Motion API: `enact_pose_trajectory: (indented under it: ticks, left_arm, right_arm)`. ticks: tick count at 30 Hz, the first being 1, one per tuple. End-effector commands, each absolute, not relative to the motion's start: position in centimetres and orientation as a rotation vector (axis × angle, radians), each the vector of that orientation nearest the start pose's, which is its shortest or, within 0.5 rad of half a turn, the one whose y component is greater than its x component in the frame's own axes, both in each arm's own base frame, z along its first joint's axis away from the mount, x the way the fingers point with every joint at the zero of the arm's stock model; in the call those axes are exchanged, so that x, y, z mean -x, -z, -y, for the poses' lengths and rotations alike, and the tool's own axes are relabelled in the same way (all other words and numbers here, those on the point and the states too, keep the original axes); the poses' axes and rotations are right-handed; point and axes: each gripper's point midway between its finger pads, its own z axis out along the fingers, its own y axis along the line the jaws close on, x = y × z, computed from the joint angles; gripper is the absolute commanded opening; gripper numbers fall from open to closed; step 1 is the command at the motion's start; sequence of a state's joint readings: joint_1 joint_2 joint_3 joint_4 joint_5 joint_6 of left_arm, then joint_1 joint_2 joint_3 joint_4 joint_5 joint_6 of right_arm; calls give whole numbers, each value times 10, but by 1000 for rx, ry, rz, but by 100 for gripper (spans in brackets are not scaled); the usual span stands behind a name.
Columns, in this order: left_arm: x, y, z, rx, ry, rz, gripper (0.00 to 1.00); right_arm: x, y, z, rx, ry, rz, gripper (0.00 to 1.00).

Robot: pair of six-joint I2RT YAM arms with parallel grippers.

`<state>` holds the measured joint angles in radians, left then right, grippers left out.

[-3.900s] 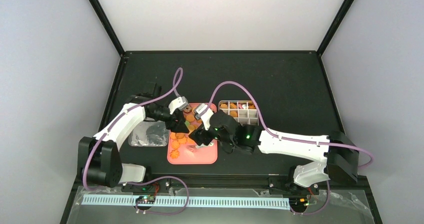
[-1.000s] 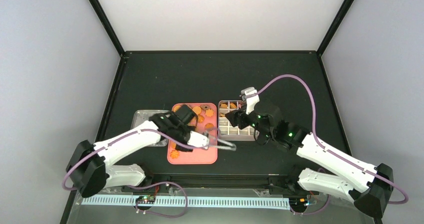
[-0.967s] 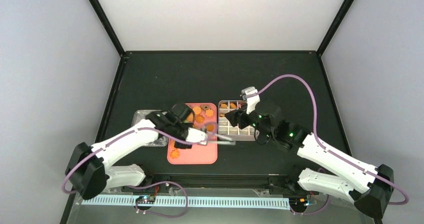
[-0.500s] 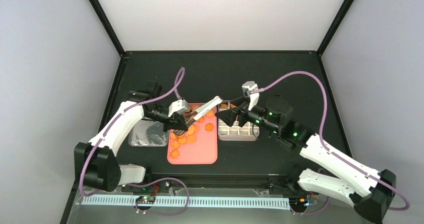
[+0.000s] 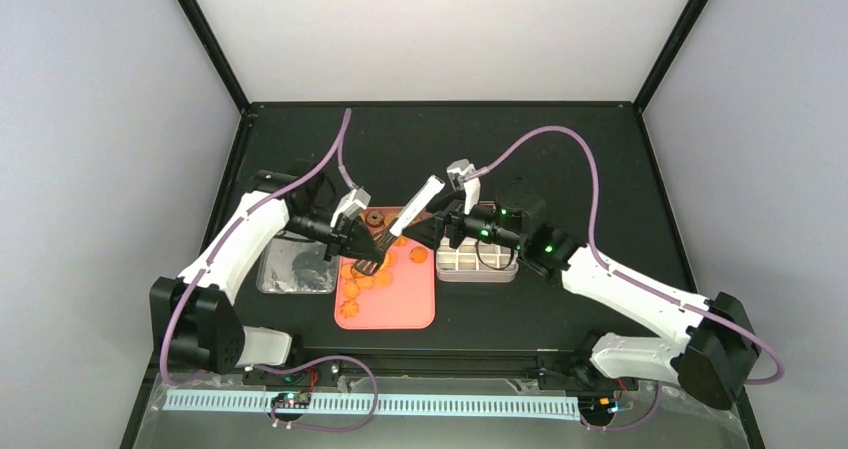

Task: Pack the cookies
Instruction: Pass from the left arm to the right

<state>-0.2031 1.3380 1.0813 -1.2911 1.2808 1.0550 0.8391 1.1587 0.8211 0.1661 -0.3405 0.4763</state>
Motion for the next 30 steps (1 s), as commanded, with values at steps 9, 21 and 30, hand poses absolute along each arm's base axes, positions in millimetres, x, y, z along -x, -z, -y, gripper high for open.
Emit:
enact_pose_trajectory:
  ticks: [9,21,30]
  left_arm:
    - [-167,-267,207,-1269,1563,-1604,1]
    - [-170,-270,207,-1275,1502,-1601,3]
    - [-166,-267,205,-1294,1455,-1611,8]
  right_arm:
    - [-223,-329,-374,711,-1441,-1647,84]
    - [-217,-330,-382,732,-1545,-1631,49]
    - [-212,-334,-381,770,-1564,-1629,40]
